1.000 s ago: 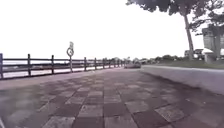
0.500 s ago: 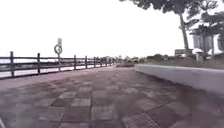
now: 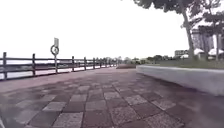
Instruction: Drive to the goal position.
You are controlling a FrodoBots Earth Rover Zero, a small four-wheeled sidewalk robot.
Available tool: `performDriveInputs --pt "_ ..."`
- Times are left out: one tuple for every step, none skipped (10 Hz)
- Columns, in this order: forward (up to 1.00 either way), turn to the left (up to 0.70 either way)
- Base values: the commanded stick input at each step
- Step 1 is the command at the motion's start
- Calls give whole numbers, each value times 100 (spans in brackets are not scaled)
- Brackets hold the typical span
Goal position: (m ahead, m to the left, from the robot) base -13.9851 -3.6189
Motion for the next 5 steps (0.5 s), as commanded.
performDriveInputs --pt "100 0" --pt "100 0" --pt "100 0" --pt "100 0" --pt "100 0"
